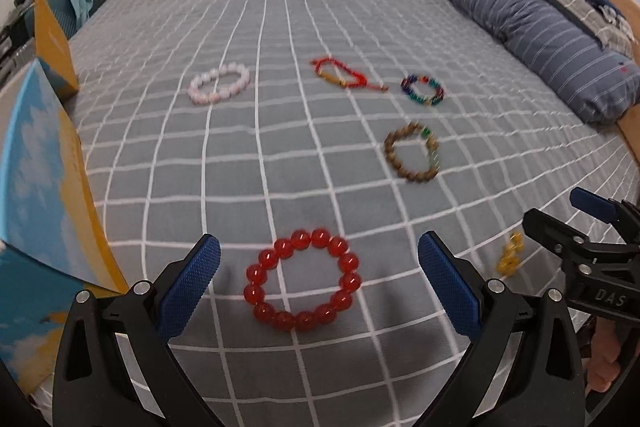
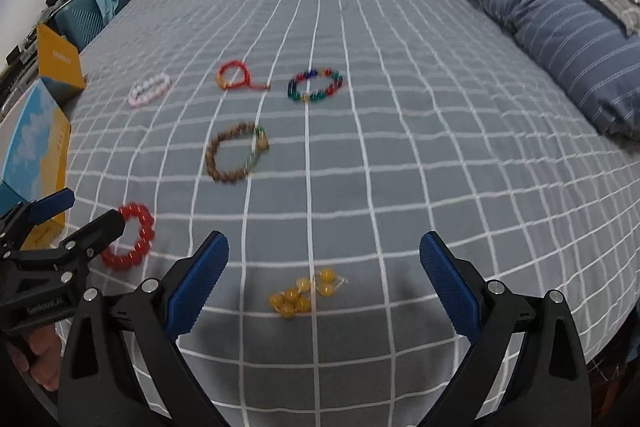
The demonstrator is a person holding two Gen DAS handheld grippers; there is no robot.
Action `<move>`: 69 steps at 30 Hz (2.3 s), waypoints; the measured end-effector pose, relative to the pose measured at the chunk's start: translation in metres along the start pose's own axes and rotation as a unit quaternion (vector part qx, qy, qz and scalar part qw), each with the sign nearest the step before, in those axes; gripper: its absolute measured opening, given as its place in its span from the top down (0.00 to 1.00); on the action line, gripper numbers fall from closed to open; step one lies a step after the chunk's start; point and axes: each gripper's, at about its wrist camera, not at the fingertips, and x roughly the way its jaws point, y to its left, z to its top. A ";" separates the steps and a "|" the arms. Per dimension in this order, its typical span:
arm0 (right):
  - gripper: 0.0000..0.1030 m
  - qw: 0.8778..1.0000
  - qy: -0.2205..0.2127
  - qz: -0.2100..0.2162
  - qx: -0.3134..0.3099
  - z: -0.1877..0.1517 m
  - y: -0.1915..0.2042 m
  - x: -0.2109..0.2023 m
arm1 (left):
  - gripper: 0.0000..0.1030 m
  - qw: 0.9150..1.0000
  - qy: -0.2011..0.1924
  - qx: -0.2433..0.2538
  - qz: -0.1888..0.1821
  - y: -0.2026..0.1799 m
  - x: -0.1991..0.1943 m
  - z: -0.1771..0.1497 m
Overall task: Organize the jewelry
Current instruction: 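Grasp the red bead bracelet with left tool while right tool grasps amber earrings, then lift both held items and carry them toward the white box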
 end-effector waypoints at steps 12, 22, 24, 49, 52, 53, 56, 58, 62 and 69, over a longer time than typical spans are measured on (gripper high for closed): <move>0.28 0.999 0.040 0.025 -0.013 -0.026 0.007 0.034 | 0.06 1.000 0.018 -0.009 -0.014 0.008 0.033 -0.020; 0.55 0.999 0.041 0.032 -0.012 -0.026 0.007 0.037 | 0.34 1.000 0.024 -0.004 0.020 0.008 0.038 -0.021; 0.63 0.999 0.043 0.030 -0.011 -0.027 0.007 0.037 | 0.48 0.999 0.028 0.002 0.024 0.007 0.036 -0.022; 0.82 0.999 0.034 0.022 0.000 -0.019 0.007 0.017 | 0.88 1.000 0.029 -0.009 -0.008 0.005 0.001 -0.007; 0.82 0.999 0.030 0.020 0.002 -0.017 0.006 0.013 | 0.88 1.000 0.026 -0.010 -0.009 0.004 -0.004 -0.005; 0.82 0.999 0.028 0.020 0.002 -0.016 0.006 0.011 | 0.88 1.000 0.025 -0.009 -0.009 0.004 -0.005 -0.004; 0.82 1.000 0.024 0.018 0.002 -0.013 0.006 0.008 | 0.88 1.000 0.023 -0.008 -0.009 0.005 -0.010 -0.001; 0.82 1.000 0.021 0.017 0.002 -0.010 0.006 0.006 | 0.88 1.000 0.021 -0.008 -0.009 0.004 -0.013 0.001; 0.82 1.000 0.013 0.015 0.001 -0.005 0.008 0.000 | 0.88 1.000 0.017 -0.007 -0.009 0.005 -0.019 0.005; 0.82 1.000 0.000 0.015 0.002 0.006 0.008 -0.009 | 0.88 1.000 0.014 -0.011 -0.008 0.008 -0.027 0.014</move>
